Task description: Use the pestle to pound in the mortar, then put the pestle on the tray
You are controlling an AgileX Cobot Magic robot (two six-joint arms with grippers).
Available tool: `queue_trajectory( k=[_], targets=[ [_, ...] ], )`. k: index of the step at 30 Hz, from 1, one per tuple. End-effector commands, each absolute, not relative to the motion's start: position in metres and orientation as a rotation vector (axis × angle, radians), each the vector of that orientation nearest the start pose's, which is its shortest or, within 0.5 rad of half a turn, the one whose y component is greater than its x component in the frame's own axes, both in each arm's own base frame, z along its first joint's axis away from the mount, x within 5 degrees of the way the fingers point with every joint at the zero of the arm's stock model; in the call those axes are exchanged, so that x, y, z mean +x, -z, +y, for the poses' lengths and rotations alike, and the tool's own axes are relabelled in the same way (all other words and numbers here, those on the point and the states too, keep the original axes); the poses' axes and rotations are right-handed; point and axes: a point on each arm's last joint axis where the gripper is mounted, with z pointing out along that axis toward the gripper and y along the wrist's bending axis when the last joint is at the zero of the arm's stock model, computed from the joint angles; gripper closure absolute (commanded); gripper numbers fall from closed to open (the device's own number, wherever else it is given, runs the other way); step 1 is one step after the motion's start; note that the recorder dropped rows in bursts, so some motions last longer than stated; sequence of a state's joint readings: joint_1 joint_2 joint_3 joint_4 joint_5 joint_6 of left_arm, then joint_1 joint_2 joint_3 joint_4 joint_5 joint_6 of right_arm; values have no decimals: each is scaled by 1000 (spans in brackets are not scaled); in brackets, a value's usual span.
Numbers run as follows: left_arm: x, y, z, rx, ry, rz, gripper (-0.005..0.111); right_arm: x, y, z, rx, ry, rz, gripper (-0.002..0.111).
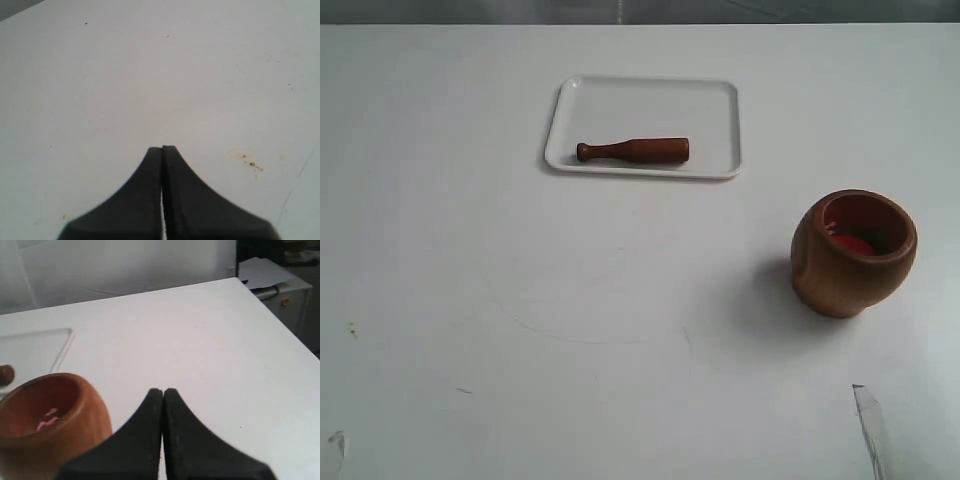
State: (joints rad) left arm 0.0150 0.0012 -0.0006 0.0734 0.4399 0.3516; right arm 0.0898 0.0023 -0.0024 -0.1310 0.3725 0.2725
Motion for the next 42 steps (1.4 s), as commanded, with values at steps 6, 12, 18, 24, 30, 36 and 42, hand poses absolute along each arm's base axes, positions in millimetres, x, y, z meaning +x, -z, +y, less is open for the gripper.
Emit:
queue_trajectory(
  k=[6, 12, 18, 24, 30, 36, 42],
  targets=[
    [51, -174, 3, 361, -302, 1897, 107, 53, -180, 1, 34, -102, 1851, 108],
    [51, -174, 3, 361, -302, 1897, 107, 53, -180, 1, 36, -104, 1852, 108],
    [51, -174, 3, 361, -302, 1897, 107, 53, -180, 1, 36, -104, 1852, 108],
    [51, -174, 3, 361, -302, 1897, 107, 53, -180, 1, 36, -104, 1852, 108],
    [51, -174, 3, 361, -302, 1897, 107, 53, -180, 1, 33, -102, 1851, 108],
    [51, -174, 3, 361, -302, 1897, 107, 53, -180, 1, 33, -102, 1851, 108],
    [51, -174, 3, 361, -302, 1897, 107, 53, -180, 1, 40, -107, 1851, 108]
  ],
)
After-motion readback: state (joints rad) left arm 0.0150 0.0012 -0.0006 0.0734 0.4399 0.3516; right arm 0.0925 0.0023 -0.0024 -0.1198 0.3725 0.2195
